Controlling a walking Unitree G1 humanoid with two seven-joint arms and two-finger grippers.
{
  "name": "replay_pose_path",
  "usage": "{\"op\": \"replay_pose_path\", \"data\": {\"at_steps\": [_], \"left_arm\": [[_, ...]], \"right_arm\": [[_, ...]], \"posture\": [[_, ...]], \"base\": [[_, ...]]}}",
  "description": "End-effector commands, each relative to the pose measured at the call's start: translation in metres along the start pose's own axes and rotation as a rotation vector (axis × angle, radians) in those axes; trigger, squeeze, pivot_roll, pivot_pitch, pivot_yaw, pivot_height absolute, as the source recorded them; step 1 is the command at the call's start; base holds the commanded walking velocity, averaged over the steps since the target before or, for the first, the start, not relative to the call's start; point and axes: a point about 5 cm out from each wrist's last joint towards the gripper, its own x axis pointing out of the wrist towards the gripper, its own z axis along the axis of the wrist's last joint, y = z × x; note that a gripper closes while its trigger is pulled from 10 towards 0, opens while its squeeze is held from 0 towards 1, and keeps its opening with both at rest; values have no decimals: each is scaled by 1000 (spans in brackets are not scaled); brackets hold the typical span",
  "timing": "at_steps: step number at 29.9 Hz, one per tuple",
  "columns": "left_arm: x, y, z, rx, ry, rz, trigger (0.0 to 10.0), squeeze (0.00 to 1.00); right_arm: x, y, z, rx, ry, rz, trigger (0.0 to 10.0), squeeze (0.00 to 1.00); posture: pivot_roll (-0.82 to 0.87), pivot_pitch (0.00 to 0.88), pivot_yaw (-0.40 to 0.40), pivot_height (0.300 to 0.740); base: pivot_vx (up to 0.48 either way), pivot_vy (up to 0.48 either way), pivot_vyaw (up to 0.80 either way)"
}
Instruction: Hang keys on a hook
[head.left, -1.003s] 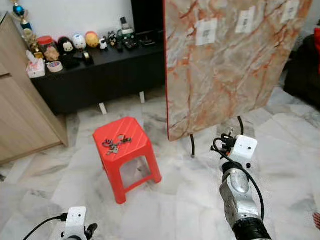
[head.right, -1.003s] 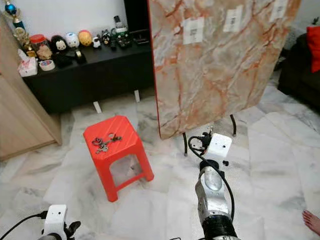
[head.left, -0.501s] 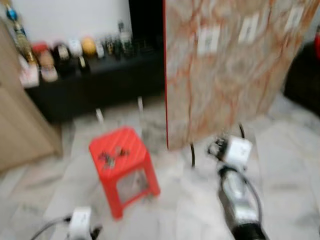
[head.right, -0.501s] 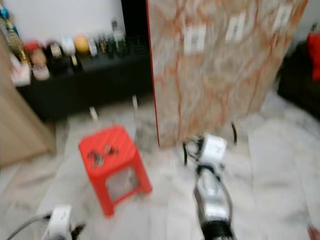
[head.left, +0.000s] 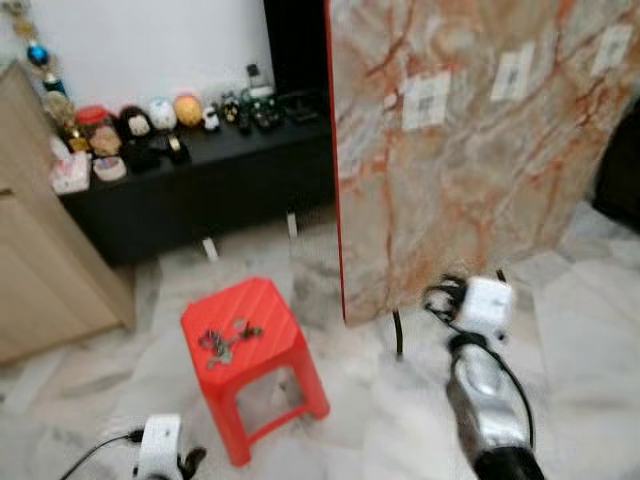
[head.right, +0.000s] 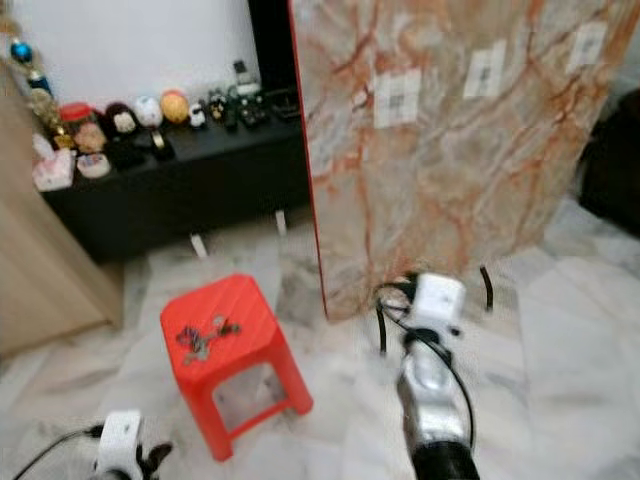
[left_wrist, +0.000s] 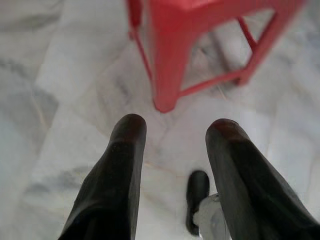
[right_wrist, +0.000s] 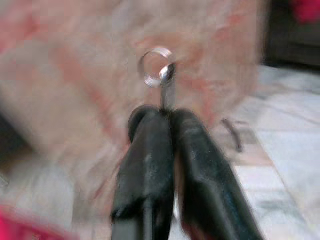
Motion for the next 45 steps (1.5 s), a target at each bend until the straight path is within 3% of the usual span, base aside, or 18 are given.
{"op": "replay_pose_path", "data": {"at_steps": [1,3,4,5,6,7,11,12,19,45], "left_arm": [[-3,-3,-1,114,-16,-114,10000,0],[-4,-2,-5,128,13,-138,10000,0],[-4,-1,-6,195,26,-142,10000,0],[-4,1,-5,201,24,-137,10000,0],[-5,9,-2,165,12,-92,10000,0],[-5,9,-2,165,12,-92,10000,0],[-6,19,-2,123,10,-38,10000,0],[-7,20,-4,112,14,-28,10000,0],[-5,17,-1,116,14,-42,10000,0],[-2,15,3,120,35,-19,10000,0]], "right_arm": [[-7,11,9,-85,-53,105,10000,0],[-6,4,12,-91,-70,121,10000,0],[-1,-8,10,-199,-55,118,10000,0],[2,-11,10,-211,-47,102,10000,0],[6,-12,18,-131,-58,76,10000,0],[6,-12,18,-131,-58,76,10000,0],[7,-3,23,-79,-66,63,10000,0],[4,6,17,-69,-41,87,10000,0],[0,21,7,-81,-3,142,10000,0],[3,23,6,-91,12,149,10000,0]], "posture": [[76,98,37,740],[95,91,54,740],[102,98,29,740],[97,98,33,740],[80,105,46,740],[80,105,46,740],[63,106,49,740],[71,102,41,740],[70,96,32,740],[67,76,25,740]], "base": [[0,0,0],[0,0,0],[0,0,0],[0,0,0],[0,0,0],[0,0,0],[0,0,0],[0,0,0],[0,0,0],[18,0,0]]}}
